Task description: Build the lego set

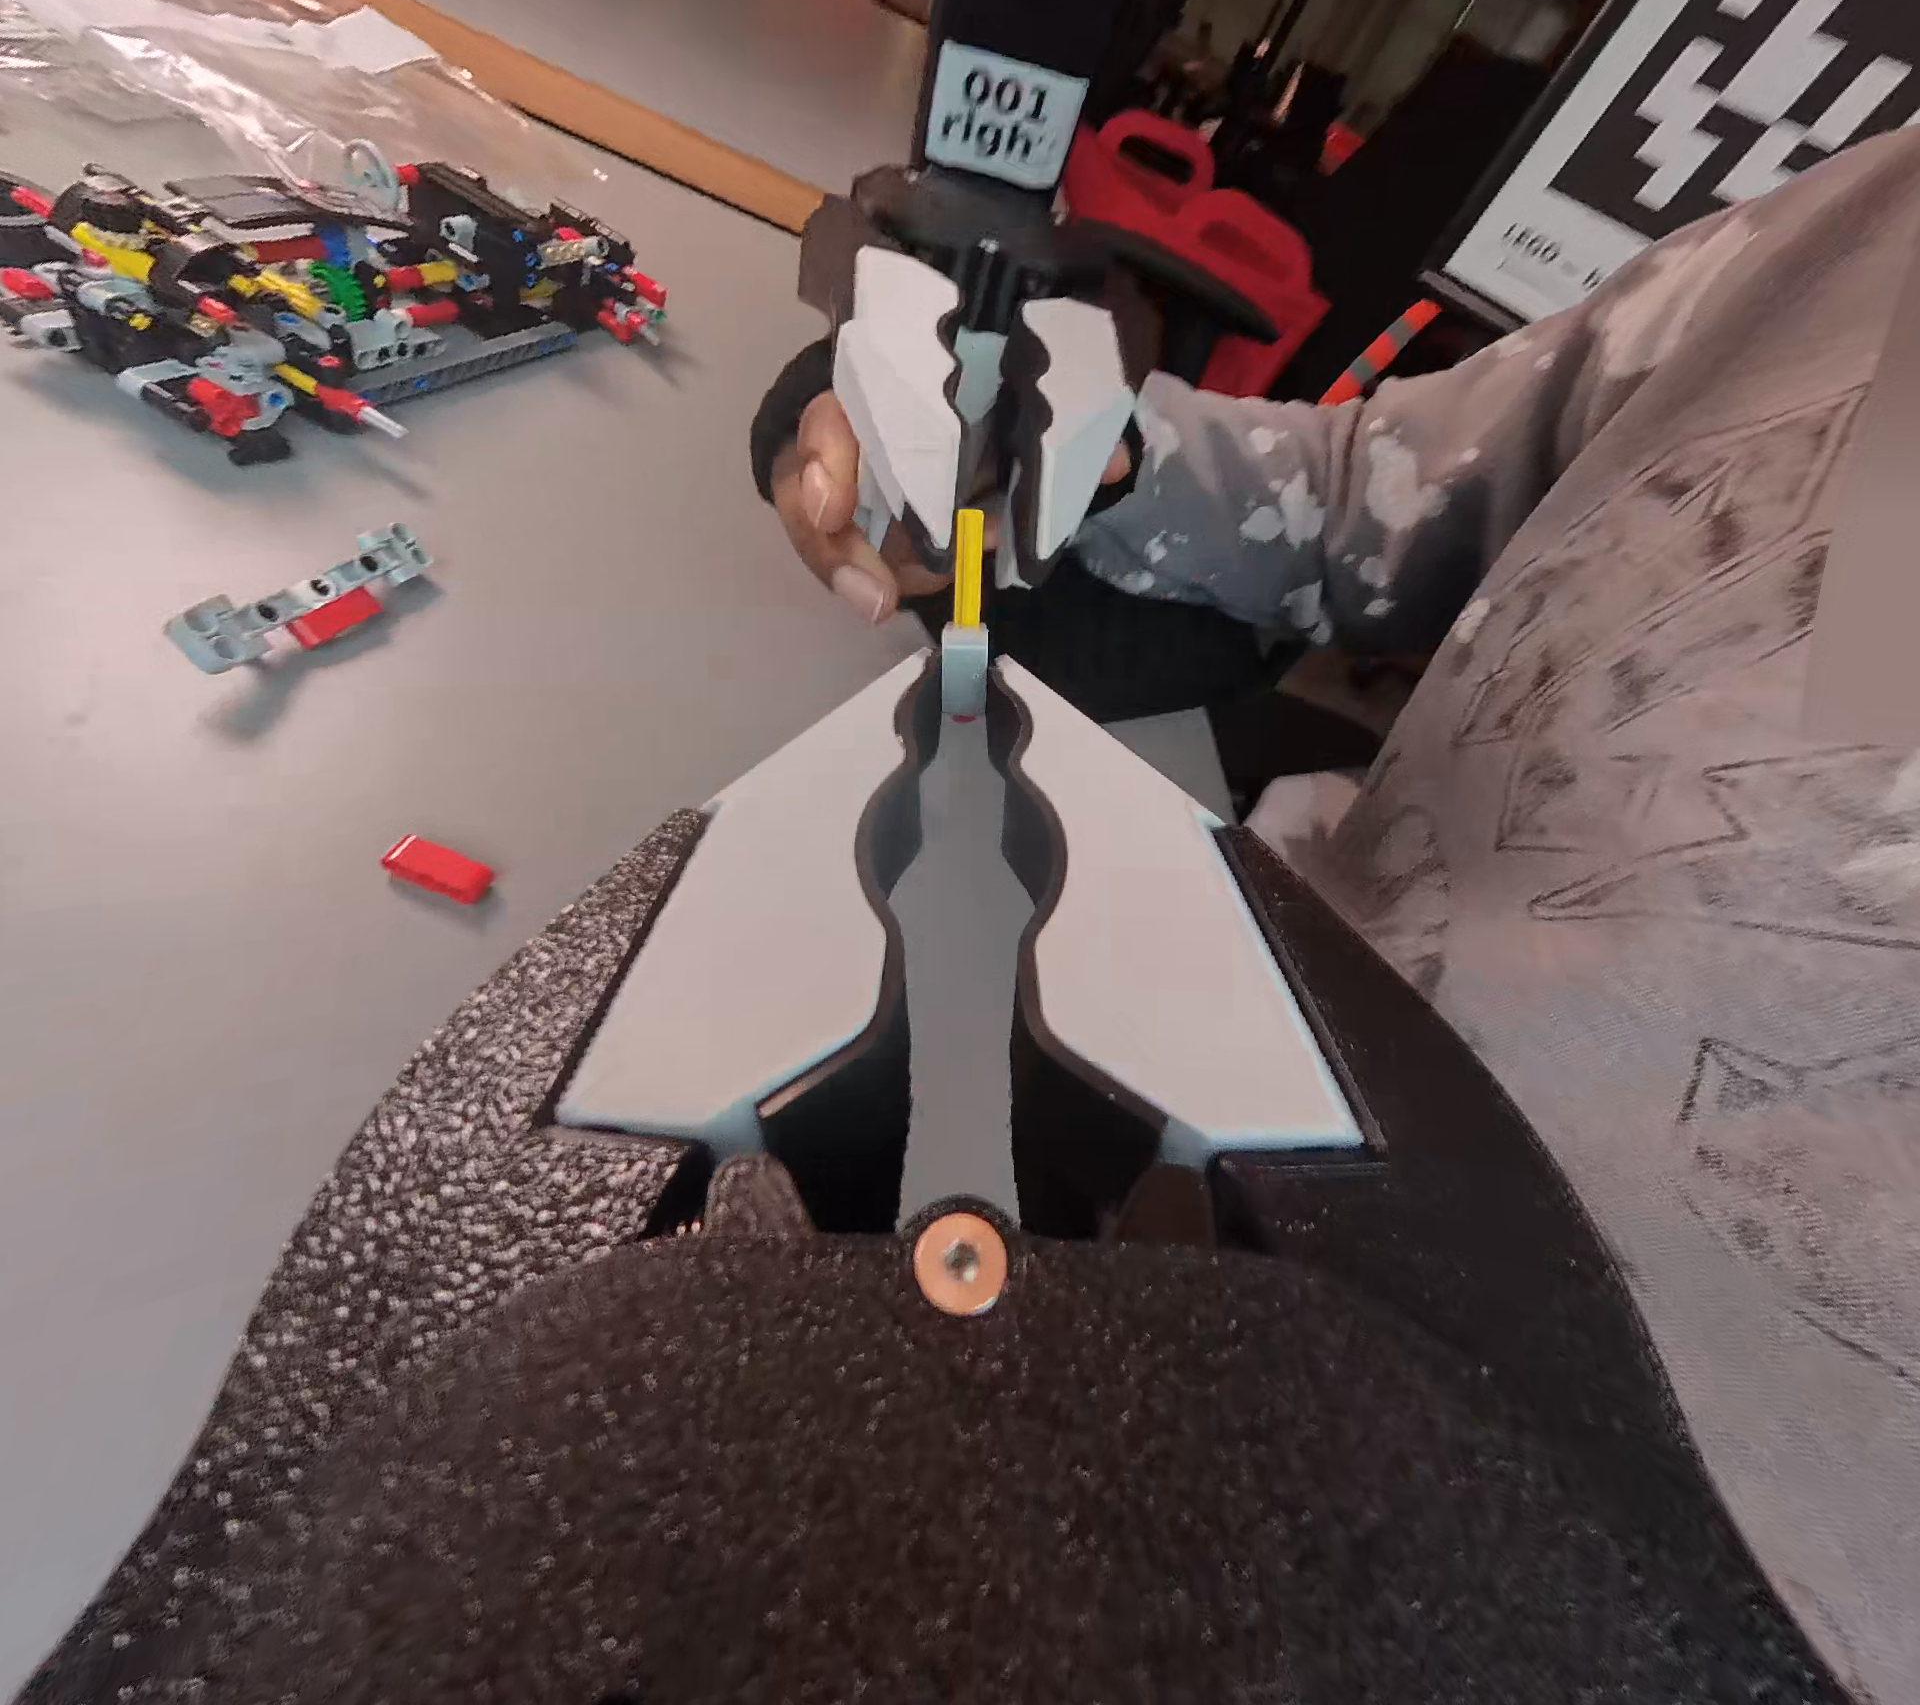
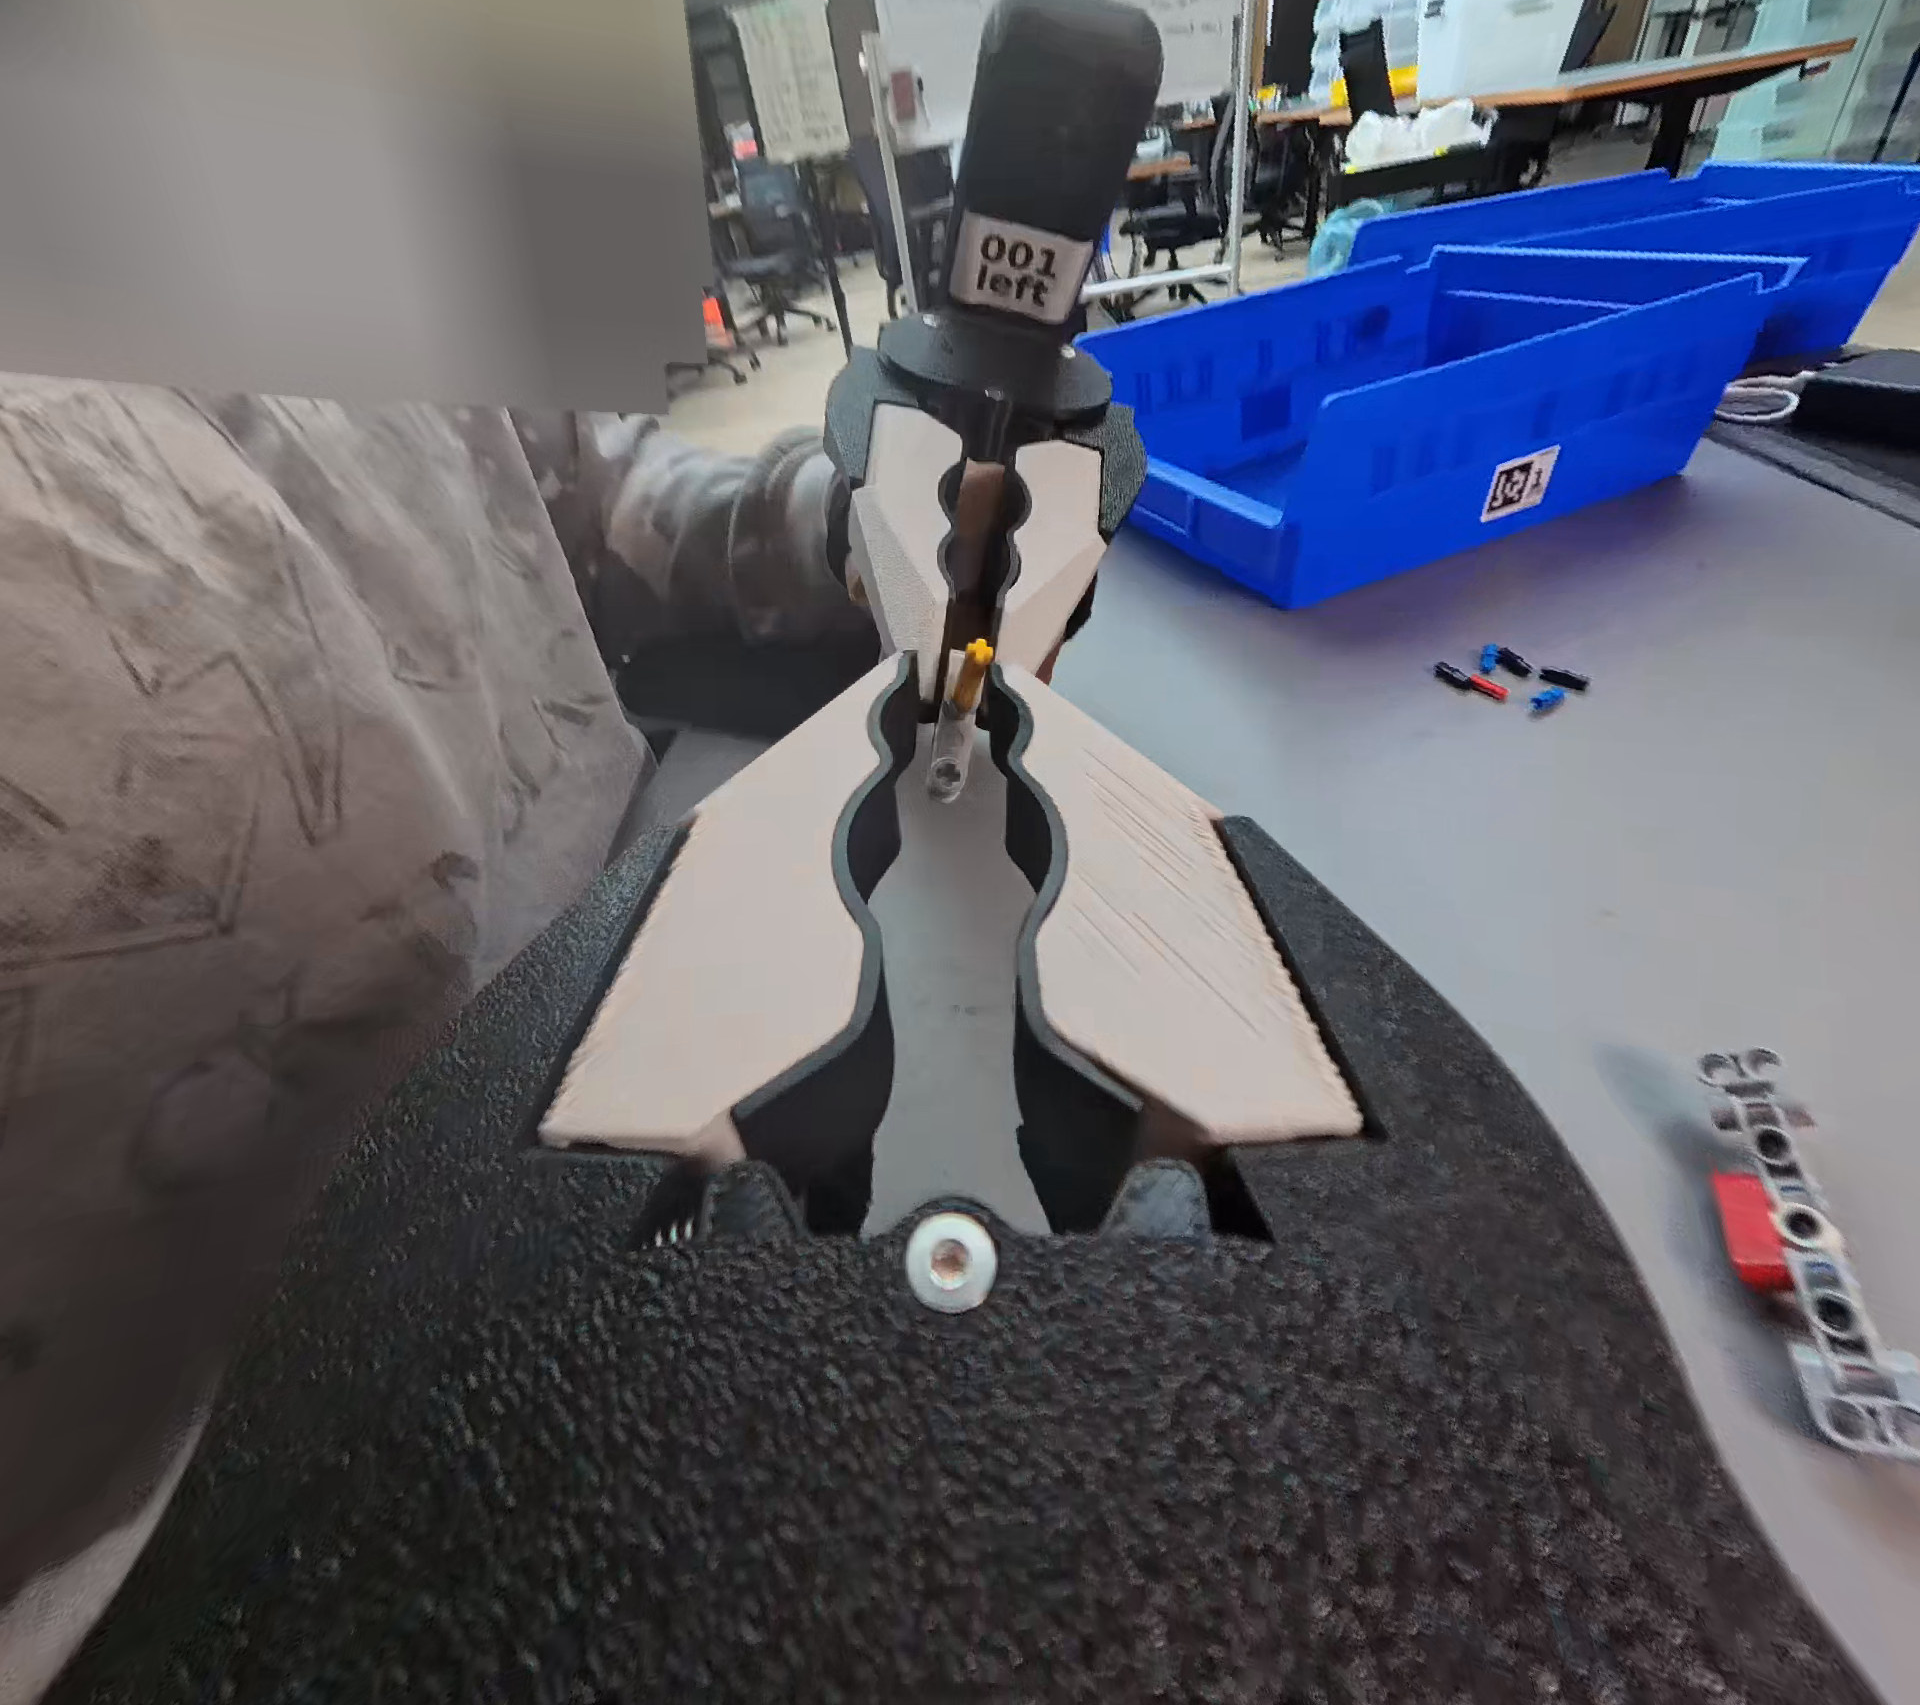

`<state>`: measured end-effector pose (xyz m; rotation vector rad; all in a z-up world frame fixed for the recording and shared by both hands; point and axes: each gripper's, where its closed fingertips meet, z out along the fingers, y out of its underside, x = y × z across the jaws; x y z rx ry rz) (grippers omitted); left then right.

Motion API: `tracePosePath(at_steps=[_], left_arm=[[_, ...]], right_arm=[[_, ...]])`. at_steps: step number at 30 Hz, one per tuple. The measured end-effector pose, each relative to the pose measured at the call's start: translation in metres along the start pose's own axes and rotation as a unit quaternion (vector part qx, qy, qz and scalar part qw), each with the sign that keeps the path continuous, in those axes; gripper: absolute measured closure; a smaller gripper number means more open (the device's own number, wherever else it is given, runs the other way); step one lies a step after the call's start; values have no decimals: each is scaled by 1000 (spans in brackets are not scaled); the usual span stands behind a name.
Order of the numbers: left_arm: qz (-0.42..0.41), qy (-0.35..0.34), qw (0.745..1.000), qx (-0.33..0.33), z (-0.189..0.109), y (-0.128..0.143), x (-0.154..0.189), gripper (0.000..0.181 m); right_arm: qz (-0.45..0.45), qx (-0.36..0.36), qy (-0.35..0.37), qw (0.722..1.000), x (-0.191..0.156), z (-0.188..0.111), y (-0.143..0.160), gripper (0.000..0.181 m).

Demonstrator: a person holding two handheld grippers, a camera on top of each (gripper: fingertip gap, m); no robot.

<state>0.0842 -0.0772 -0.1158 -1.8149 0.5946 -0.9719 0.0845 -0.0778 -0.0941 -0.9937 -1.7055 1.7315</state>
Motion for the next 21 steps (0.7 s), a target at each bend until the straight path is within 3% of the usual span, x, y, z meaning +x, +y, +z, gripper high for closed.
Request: tracePosePath(at_steps=[4,8,15,21], left_arm=[[69,-57,993,-81,3,24,-12,176],[87,-65,988,-107,5,34,-13,176],[130,-87,981,-118,5,33,-14,176],[168,-107,971,-133,7,38,-14,176]], right_arm=[[-56,-91,24,994,4,3,20,169],[-79,-144,34,986,9,4,35,181],[-91,-169,30,981,5,1,39,171],[-119,-190,38,974,5,2,46,179]])
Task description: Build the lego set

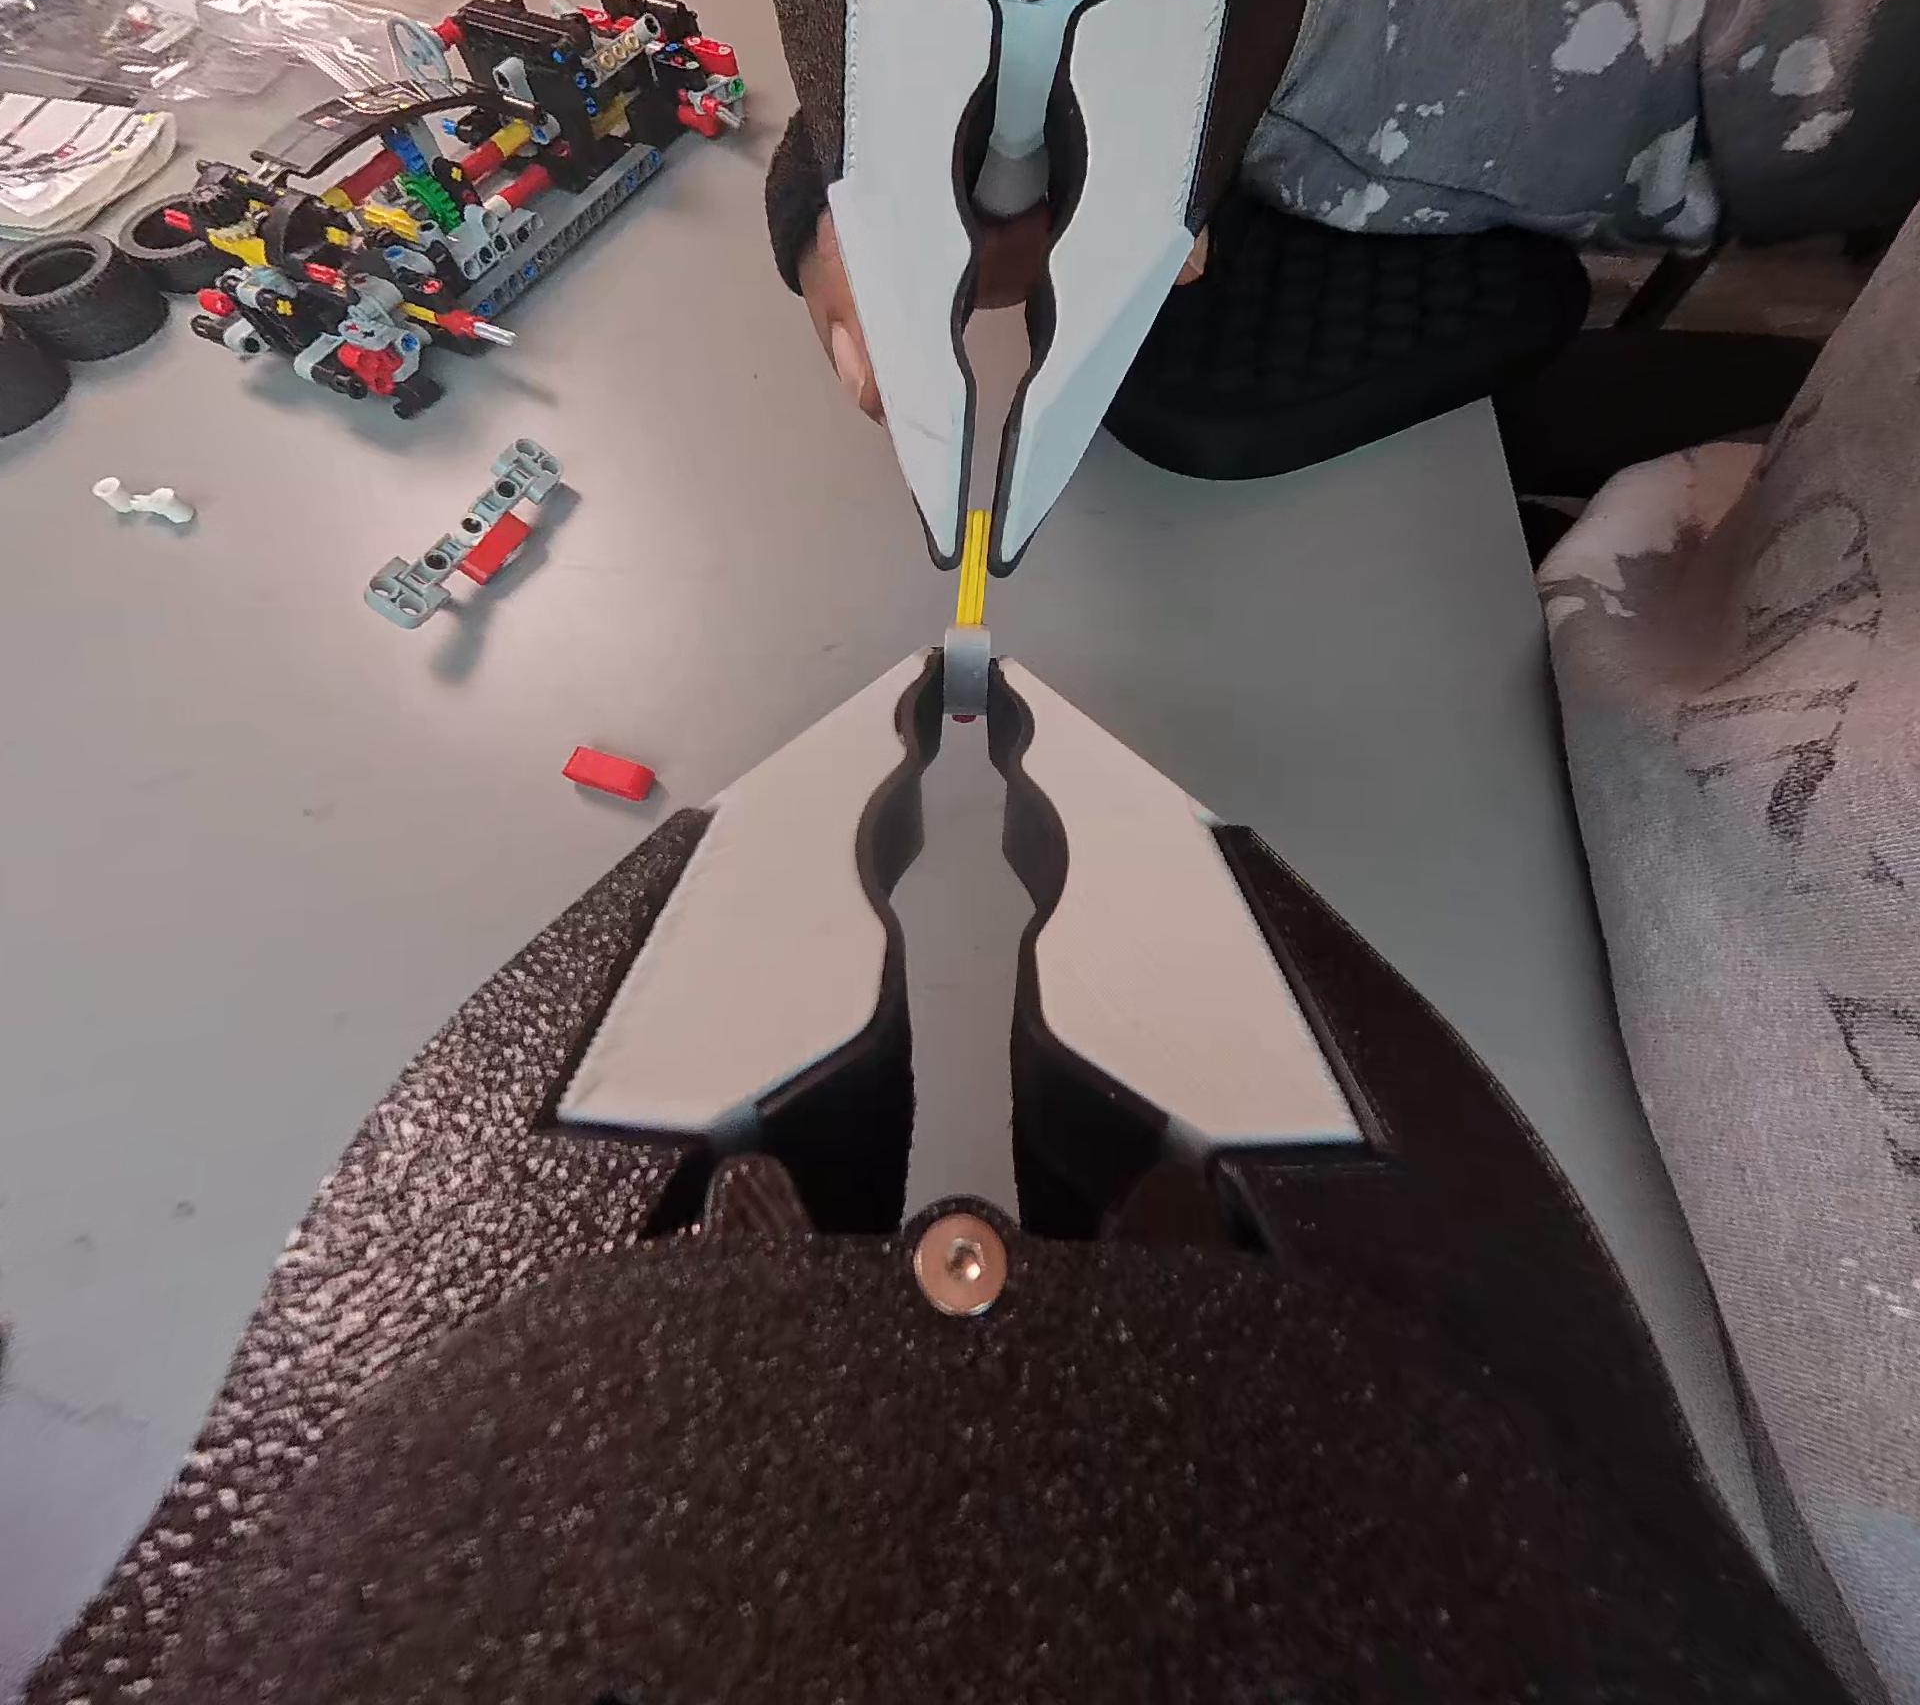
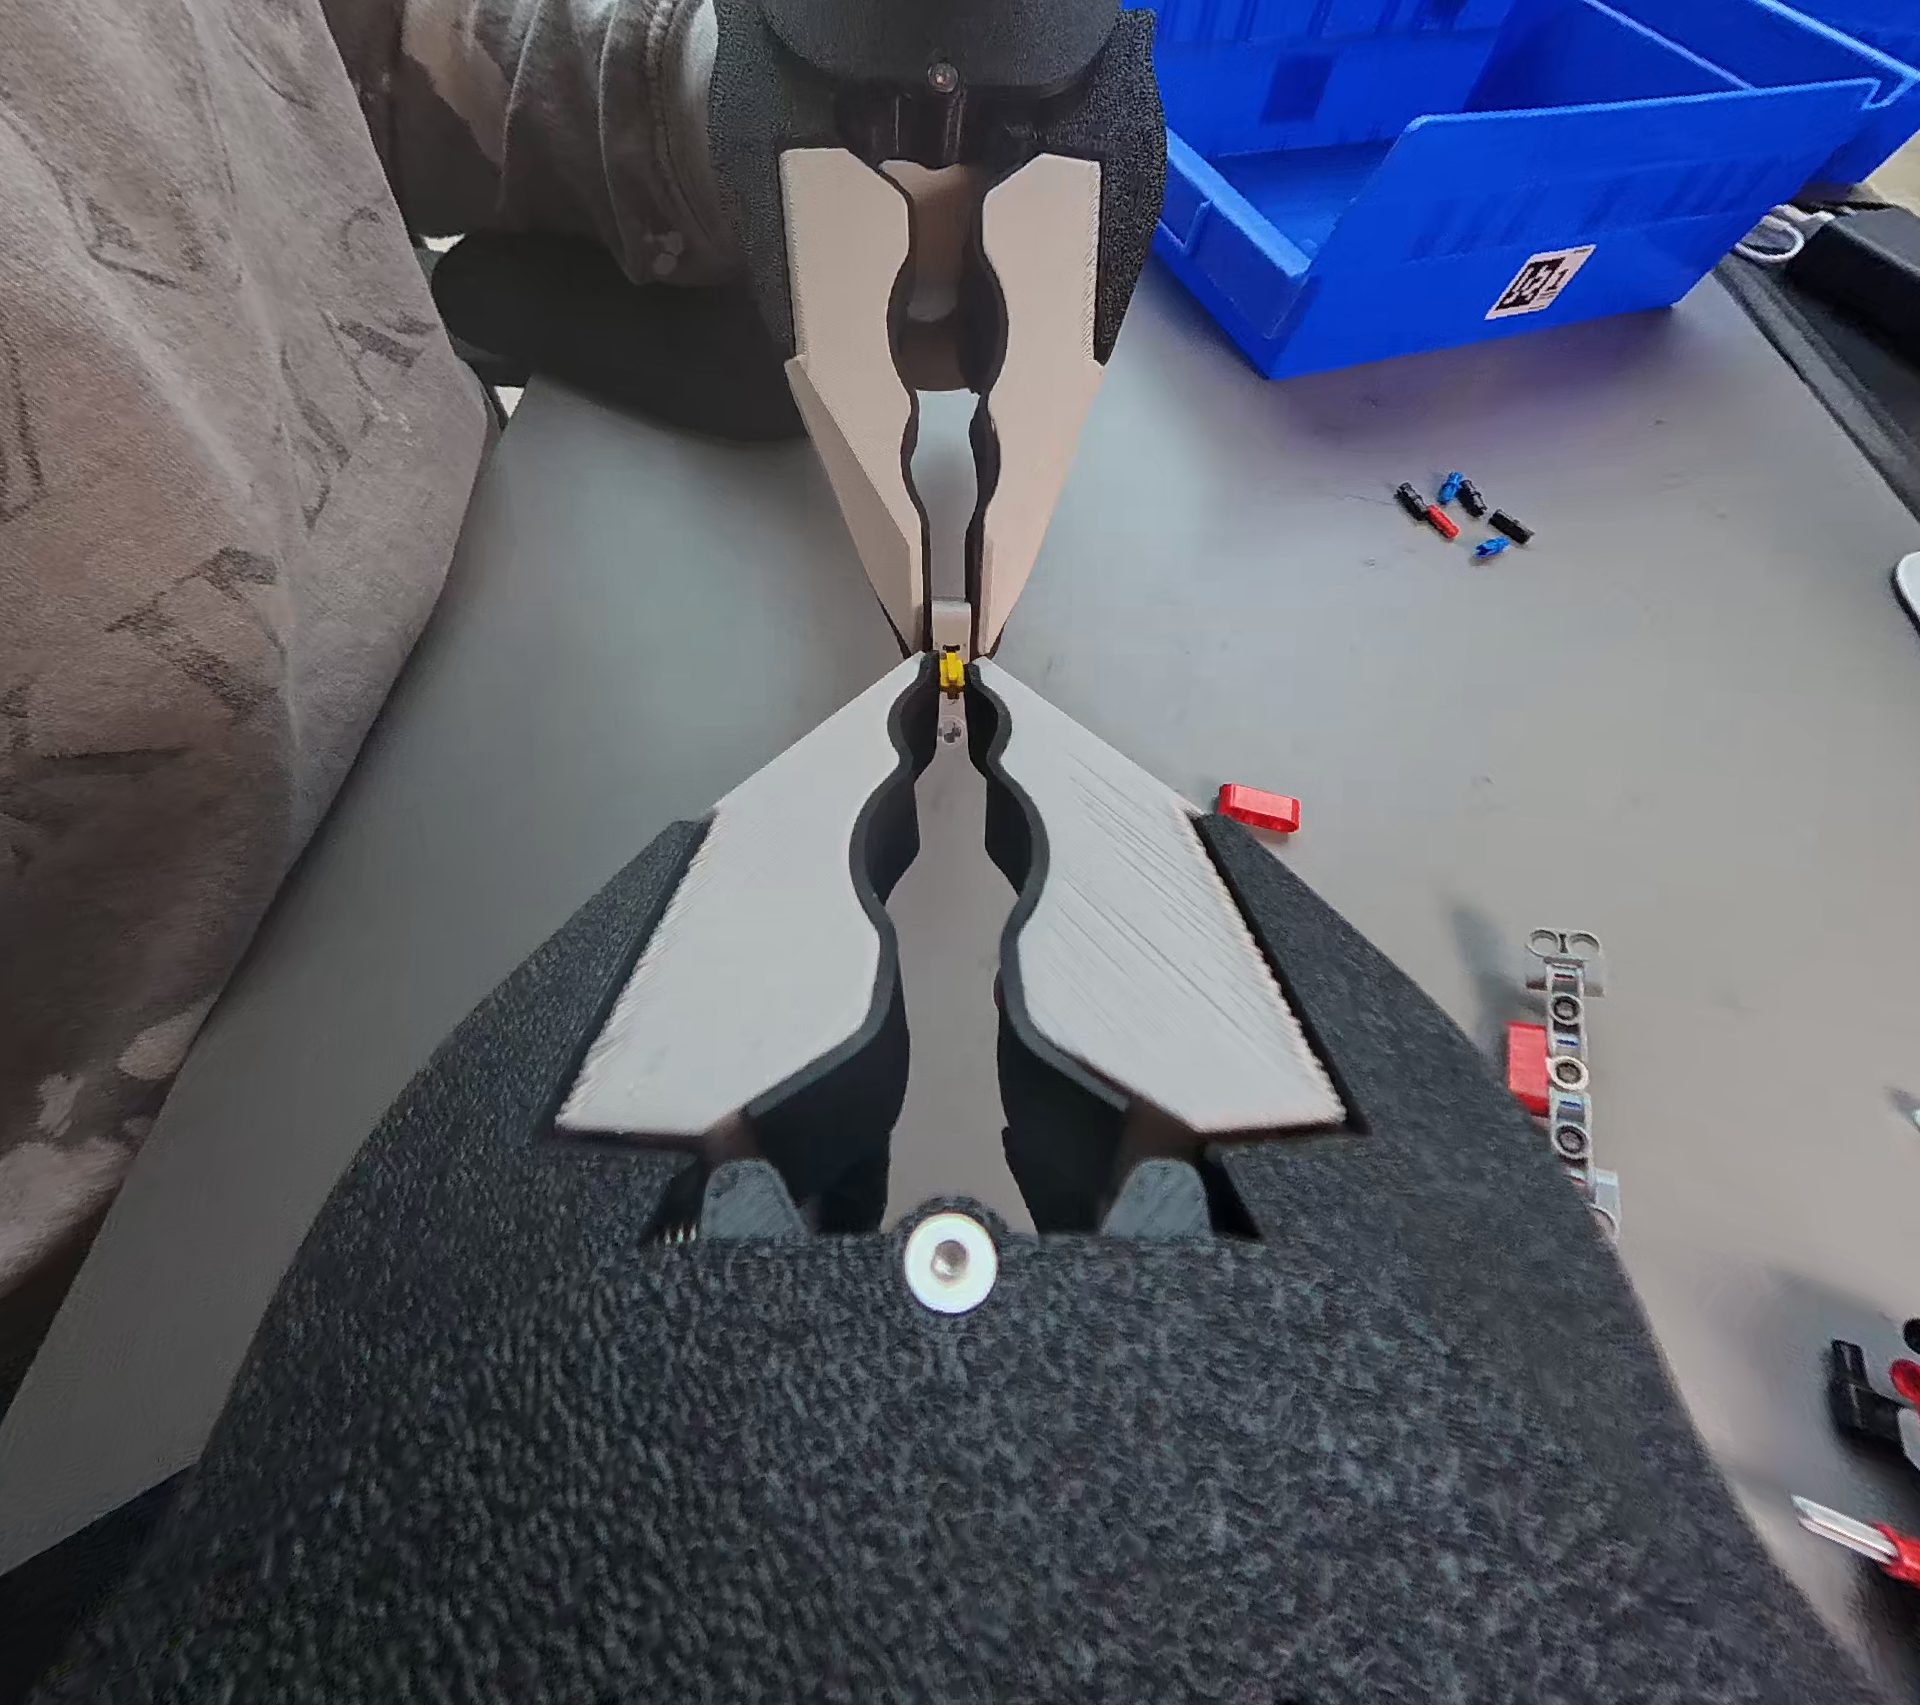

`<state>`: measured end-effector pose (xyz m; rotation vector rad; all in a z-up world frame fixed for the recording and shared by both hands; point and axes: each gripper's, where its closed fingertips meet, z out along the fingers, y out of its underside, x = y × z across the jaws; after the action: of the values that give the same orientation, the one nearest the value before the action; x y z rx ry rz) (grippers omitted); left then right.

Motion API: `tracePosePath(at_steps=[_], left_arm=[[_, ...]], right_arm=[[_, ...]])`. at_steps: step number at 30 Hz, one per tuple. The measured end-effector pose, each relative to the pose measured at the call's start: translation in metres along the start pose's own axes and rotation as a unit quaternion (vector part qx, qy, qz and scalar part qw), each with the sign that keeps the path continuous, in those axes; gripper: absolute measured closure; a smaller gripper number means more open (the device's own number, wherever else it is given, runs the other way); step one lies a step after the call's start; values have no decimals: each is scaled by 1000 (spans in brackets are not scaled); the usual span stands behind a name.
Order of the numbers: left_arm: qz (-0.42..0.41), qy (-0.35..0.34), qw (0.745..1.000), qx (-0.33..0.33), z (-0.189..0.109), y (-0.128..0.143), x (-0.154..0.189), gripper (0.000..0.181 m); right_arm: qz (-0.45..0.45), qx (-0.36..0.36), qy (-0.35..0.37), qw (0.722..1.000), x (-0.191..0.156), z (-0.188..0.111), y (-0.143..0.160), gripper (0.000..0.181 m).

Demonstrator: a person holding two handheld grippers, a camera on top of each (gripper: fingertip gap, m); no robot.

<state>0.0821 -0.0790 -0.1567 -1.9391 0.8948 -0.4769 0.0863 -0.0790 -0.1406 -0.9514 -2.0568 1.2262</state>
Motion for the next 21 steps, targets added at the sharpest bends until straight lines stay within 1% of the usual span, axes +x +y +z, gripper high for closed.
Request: tracePosePath(at_steps=[4,8,17,21], left_arm=[[31,-24,999,8,-2,-1,-1,176],[50,-36,998,29,-6,-6,0,177],[65,-33,995,71,-16,-20,6,177],[69,-32,993,90,-19,-26,9,178]], right_arm=[[-15,8,13,1000,0,1,-2,180],[-4,32,12,999,-1,0,-6,180],[38,108,-16,993,-7,-6,-21,180],[51,130,-25,990,-9,-9,-27,180]])
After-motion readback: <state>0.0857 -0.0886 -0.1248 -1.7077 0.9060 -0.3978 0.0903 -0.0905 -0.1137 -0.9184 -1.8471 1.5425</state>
